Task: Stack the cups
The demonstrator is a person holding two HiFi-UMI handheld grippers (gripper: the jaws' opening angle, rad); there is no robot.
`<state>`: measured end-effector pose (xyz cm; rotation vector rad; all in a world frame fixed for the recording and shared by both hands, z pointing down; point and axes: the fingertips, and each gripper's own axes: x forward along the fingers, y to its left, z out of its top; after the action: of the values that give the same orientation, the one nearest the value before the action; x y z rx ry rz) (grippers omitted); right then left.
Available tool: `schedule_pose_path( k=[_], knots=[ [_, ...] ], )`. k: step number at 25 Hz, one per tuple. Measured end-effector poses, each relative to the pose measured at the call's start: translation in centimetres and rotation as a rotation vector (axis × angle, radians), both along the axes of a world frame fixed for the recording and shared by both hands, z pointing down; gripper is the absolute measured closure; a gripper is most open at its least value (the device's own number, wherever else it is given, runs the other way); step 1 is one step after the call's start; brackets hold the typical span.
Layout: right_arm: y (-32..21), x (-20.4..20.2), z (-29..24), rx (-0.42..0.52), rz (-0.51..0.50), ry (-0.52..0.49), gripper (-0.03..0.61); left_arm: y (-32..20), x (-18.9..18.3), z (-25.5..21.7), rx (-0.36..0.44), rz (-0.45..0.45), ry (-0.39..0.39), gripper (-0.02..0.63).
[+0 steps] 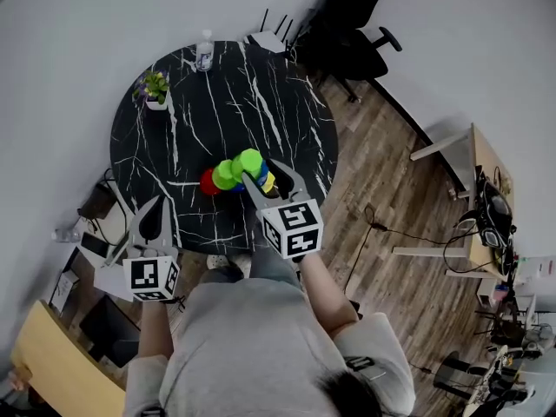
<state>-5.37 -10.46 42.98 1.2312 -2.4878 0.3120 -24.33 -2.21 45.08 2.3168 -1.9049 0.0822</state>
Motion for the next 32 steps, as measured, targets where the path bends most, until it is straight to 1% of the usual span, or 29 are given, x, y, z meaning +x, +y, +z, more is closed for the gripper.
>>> schedule_pose_path(
  k=[3, 6, 7, 9, 10, 11, 16, 19, 23, 27, 32],
  knots=[
    [1.0, 1.0, -1.7, 0.066, 0.009, -0.053, 0.359, -0.2, 0.4, -1.3, 0.032, 0.0, 0.034, 0.555],
    [1.9, 2.1, -3.0, 0.113, 0.019, -0.06, 0.366, -0.2, 0.9, -2.9, 0.064, -0.009, 0.037, 0.555],
    [2.2, 2.5, -3.4, 0.128, 0.029, -0.062, 0.408, -0.2, 1.2, -3.4, 0.073, -0.012, 0.038, 0.555],
    [2.8, 3.4, -4.1, 0.157, 0.05, -0.069, 0.523, -0.2, 1.8, -4.6, 0.096, -0.014, 0.039, 0.555],
    [3.1, 3.8, -4.5, 0.17, 0.055, -0.074, 0.561, -0.1, 2.2, -5.3, 0.109, -0.013, 0.036, 0.555],
    [3.5, 4.2, -4.9, 0.181, 0.056, -0.079, 0.575, 0.1, 2.6, -5.9, 0.122, -0.012, 0.034, 0.556],
    [5.9, 6.8, -7.6, 0.259, 0.048, -0.099, 0.577, 2.0, 5.1, -8.9, 0.178, -0.012, 0.028, 0.555],
    [7.8, 8.6, -9.3, 0.29, 0.052, -0.13, 0.575, 3.6, 6.7, -10.3, 0.202, -0.013, 0.014, 0.555],
    [10.7, 11.3, -11.7, 0.336, 0.06, -0.164, 0.575, 6.5, 9.2, -11.7, 0.231, -0.013, 0.018, 0.555],
    [13.6, 13.5, -13.1, 0.377, 0.067, -0.18, 0.575, 9.5, 11.2, -12.9, 0.249, -0.02, 0.013, 0.555],
    [17.2, 15.4, -14.0, 0.406, 0.059, -0.19, 0.575, 13.2, 12.8, -13.9, 0.264, -0.045, 0.009, 0.555]
  ],
)
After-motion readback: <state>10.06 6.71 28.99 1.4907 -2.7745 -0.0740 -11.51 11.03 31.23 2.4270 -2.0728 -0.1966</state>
